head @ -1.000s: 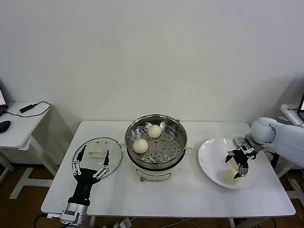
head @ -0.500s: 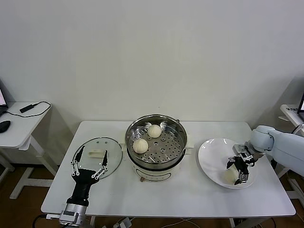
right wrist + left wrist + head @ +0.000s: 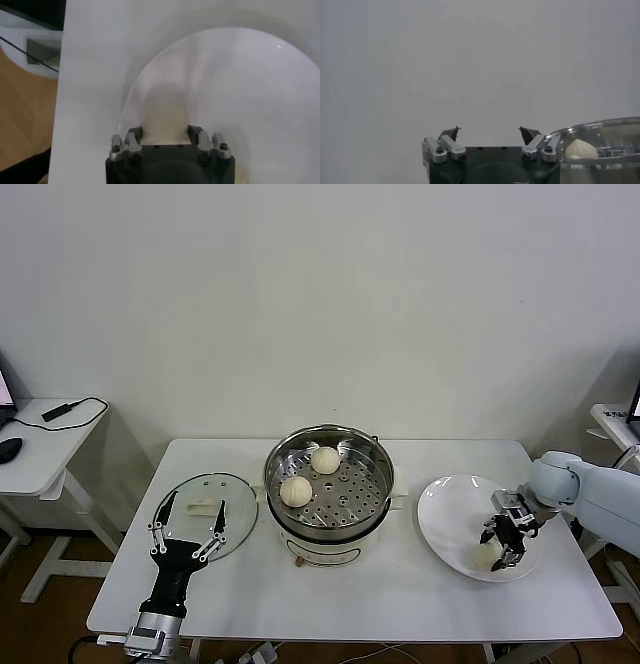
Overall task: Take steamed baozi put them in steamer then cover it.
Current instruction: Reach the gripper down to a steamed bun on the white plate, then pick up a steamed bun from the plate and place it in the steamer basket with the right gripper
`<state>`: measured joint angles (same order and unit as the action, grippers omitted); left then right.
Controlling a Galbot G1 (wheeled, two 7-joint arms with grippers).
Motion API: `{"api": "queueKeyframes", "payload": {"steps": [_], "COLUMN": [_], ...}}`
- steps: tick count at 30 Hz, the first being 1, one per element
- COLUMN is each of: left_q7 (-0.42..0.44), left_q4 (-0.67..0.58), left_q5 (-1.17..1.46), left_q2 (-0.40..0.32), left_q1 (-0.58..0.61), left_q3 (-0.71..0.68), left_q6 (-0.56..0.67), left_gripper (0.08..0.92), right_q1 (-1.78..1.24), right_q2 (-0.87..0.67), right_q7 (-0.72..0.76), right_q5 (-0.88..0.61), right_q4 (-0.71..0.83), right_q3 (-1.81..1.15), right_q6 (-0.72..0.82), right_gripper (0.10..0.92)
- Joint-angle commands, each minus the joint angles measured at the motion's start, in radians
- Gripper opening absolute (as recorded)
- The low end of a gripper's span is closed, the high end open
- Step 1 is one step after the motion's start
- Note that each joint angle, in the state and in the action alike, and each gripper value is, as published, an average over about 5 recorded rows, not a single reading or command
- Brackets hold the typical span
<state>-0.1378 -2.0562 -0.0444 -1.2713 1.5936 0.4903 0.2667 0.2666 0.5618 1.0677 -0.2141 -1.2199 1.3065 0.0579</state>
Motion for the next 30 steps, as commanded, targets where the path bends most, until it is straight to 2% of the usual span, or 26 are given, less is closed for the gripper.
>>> {"api": "queueKeyframes", "payload": {"steps": [1, 8, 16, 24, 30], "left_q7": [0.000, 0.000, 0.001, 0.000, 0.000], "left_q4": [-0.004, -0.008, -0.019, -0.026, -0.026], "left_q5": [0.001, 0.003, 0.003, 0.004, 0.006], "left_q2": [0.000, 0.007, 0.009, 0.006, 0.005], "left_q1": [-0.001, 0.000, 0.002, 0.008, 0.005], "left_q3": [-0.002, 0.002, -0.001, 0.002, 0.002], "left_q6": [0.000, 0.001, -0.002, 0.002, 0.002], "left_gripper": [0.823, 0.823, 0.823, 0.823, 0.823], "right_q1": [0.100, 0.374, 0.576, 0.582, 0.519], "right_q2": [-0.003, 0.051, 0.229, 0.390, 0.441], "right_q7": [0.019, 0.092, 0.088, 0.021, -0.039], "right_q5": [-0.011, 0.005, 0.004, 0.038, 0.191], "right_q4": [-0.031, -0.104, -0.198, -0.274, -0.337], "right_q3": [0.028, 0.105, 0.115, 0.091, 0.077], "right_q6": [-0.007, -0.120, -0.286, -0.429, -0.536], "right_gripper": [0.633, 0.620, 0.619, 0.619, 0.619]}}
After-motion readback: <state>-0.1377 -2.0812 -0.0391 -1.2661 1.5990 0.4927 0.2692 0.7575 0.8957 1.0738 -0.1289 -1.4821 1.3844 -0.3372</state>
